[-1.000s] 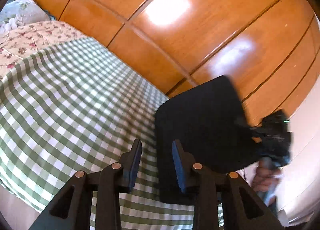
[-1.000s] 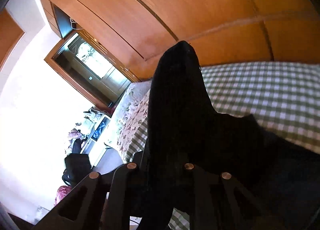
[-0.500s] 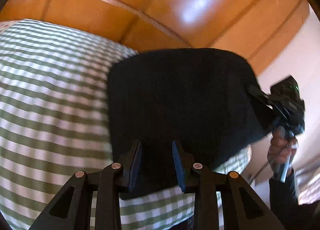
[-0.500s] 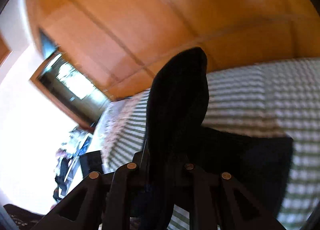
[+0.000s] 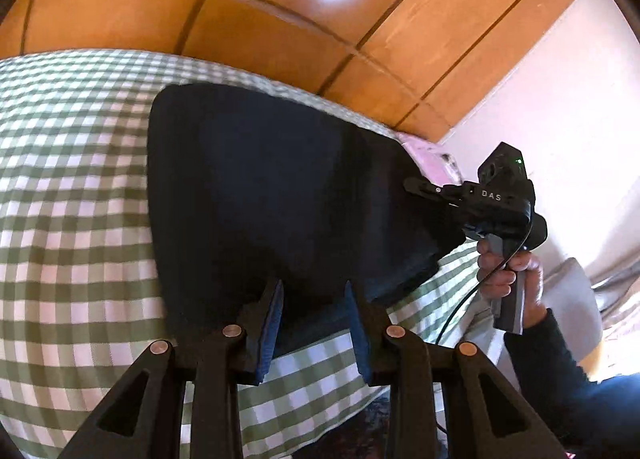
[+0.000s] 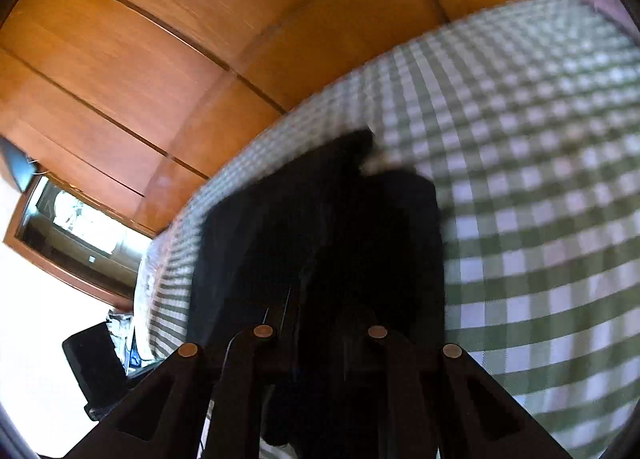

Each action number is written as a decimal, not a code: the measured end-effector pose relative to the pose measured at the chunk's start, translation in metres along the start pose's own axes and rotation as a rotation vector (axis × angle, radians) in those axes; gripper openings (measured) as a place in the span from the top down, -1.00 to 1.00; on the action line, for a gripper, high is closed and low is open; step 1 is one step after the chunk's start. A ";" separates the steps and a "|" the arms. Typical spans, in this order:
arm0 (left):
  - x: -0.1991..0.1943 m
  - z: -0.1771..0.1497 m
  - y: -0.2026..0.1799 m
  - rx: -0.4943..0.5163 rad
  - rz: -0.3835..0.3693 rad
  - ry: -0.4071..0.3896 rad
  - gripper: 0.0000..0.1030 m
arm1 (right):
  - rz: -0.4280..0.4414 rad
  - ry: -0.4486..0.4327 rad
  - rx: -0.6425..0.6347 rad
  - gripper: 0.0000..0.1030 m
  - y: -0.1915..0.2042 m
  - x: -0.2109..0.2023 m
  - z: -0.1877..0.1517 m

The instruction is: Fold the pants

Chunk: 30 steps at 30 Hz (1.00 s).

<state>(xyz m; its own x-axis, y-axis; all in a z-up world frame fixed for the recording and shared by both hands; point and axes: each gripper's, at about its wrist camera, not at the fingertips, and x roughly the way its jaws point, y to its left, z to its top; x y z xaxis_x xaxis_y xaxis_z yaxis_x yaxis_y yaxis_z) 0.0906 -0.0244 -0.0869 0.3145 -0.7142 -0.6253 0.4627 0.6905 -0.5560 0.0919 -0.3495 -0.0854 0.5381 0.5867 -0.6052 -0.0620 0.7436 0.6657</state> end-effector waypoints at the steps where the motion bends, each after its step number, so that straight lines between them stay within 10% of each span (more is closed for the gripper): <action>1: -0.002 0.001 0.000 -0.005 -0.001 -0.003 0.40 | 0.010 -0.004 -0.005 0.72 0.004 -0.007 0.002; 6: 0.009 -0.007 0.005 -0.032 -0.013 0.047 0.40 | -0.085 0.101 0.025 0.58 -0.024 -0.002 -0.004; 16: -0.020 -0.001 0.012 -0.103 -0.074 -0.046 0.40 | 0.016 -0.074 0.088 0.50 -0.002 -0.089 -0.048; 27: -0.038 -0.005 0.015 -0.053 0.058 -0.095 0.40 | -0.033 -0.073 0.226 0.50 -0.014 -0.042 -0.076; 30: -0.034 -0.008 0.015 -0.053 0.066 -0.084 0.40 | -0.060 -0.086 0.219 0.85 -0.014 -0.040 -0.073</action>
<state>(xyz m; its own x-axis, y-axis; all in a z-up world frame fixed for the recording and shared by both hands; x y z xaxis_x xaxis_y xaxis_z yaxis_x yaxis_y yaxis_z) 0.0809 0.0113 -0.0785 0.4120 -0.6723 -0.6150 0.3946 0.7400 -0.5446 0.0098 -0.3598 -0.1021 0.6054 0.5073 -0.6133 0.1507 0.6836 0.7142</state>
